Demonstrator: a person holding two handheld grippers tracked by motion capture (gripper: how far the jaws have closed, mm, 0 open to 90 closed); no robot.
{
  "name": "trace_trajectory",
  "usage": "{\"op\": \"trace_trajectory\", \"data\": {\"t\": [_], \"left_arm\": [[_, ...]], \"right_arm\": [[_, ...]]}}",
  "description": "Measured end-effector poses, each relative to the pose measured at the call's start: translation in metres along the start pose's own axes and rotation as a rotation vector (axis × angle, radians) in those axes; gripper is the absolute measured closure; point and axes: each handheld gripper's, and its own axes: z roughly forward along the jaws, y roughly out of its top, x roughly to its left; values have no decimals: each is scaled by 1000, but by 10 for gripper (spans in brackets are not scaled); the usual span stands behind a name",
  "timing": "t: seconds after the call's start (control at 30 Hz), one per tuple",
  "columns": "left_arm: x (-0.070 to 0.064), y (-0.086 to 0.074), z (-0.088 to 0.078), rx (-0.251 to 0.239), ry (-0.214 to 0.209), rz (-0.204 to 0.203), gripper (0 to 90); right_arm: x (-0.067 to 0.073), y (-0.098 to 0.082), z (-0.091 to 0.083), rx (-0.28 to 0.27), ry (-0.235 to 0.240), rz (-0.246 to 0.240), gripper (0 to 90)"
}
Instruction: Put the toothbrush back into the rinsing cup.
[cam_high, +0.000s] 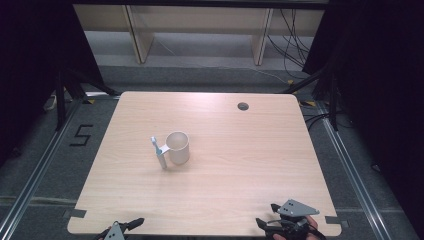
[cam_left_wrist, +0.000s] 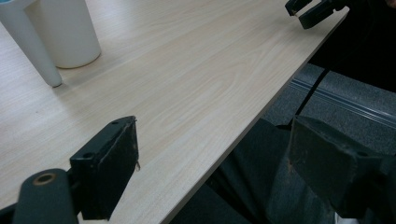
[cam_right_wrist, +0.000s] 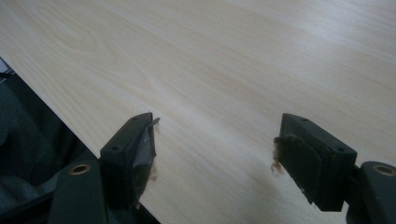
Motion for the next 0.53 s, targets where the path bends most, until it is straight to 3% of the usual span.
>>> {"op": "trace_trajectory", "data": {"t": [0.43,0.47,0.53], "left_arm": [[3,-1,-1,-1,16,7,156],[3,-1,-1,3,16,14,156],[2,-1,-1,13,19,16,156]], "right_arm": [[0,0,0,-4,-3,-9,283],[-1,0,-2,-4,-28,-24,282],[-1,0,-2,-3,-26,-22,280]]}}
